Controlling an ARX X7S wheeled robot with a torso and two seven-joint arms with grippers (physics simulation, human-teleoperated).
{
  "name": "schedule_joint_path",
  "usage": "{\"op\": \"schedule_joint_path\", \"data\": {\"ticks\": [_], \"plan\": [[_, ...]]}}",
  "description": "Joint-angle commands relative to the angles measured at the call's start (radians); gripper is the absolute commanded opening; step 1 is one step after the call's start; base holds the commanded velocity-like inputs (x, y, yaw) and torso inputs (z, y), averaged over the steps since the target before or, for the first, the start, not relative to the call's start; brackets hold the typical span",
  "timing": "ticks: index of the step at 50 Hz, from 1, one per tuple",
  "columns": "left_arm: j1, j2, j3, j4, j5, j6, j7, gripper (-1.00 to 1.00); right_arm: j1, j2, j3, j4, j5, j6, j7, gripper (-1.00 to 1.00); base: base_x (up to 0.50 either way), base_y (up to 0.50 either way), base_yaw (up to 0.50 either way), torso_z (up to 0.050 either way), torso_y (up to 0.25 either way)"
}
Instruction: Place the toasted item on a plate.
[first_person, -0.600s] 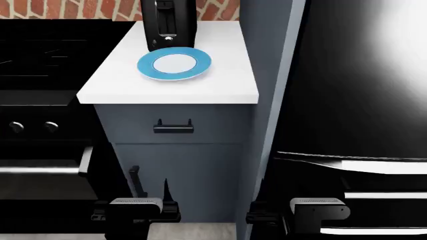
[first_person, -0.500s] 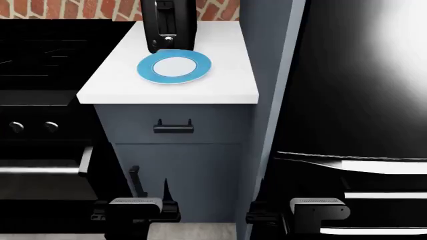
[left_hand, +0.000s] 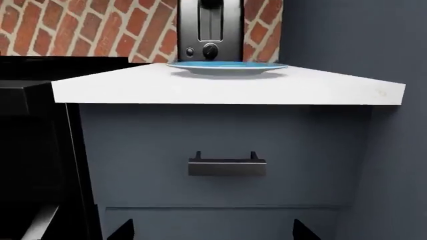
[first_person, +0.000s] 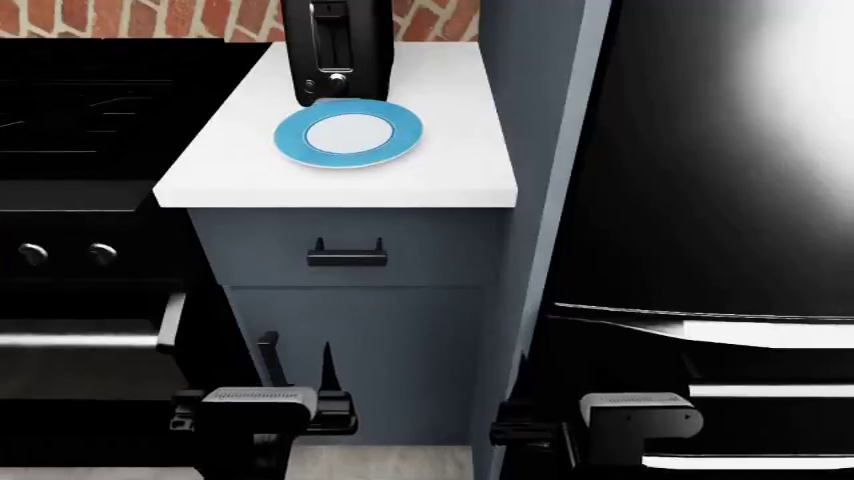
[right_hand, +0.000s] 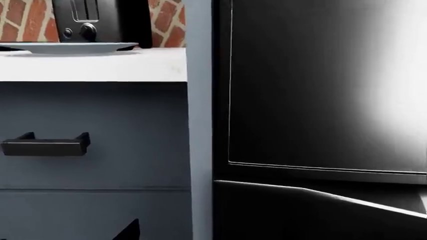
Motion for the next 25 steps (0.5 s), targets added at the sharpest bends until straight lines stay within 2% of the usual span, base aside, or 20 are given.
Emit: {"op": "schedule_joint_path", "data": {"ticks": [1, 9, 15, 18, 25], "plan": [[0.019, -0.057, 0.021, 0.279, -0.014, -0.138, -0.013, 1.00, -0.016, 0.031, -0.032, -0.182, 0.022, 0.089, 0.011, 1.00, 0.00, 0.00, 0.00, 0.000, 0.000], [0.018, -0.092, -0.005, 0.477, -0.063, -0.242, -0.012, 1.00, -0.023, 0.046, -0.038, -0.299, 0.042, 0.118, 0.017, 1.00, 0.00, 0.00, 0.00, 0.000, 0.000], [0.025, -0.099, -0.022, 0.562, -0.072, -0.194, -0.019, 1.00, -0.030, 0.048, -0.020, -0.346, 0.061, 0.041, 0.032, 1.00, 0.00, 0.00, 0.00, 0.000, 0.000], [0.035, -0.102, -0.037, 0.570, -0.076, -0.116, -0.015, 1.00, -0.035, 0.049, -0.012, -0.378, 0.076, -0.011, 0.034, 1.00, 0.00, 0.00, 0.00, 0.000, 0.000], [0.041, -0.127, -0.078, 0.647, -0.115, -0.064, -0.007, 1.00, -0.042, 0.064, -0.013, -0.473, 0.088, -0.031, 0.044, 1.00, 0.00, 0.00, 0.00, 0.000, 0.000]]}}
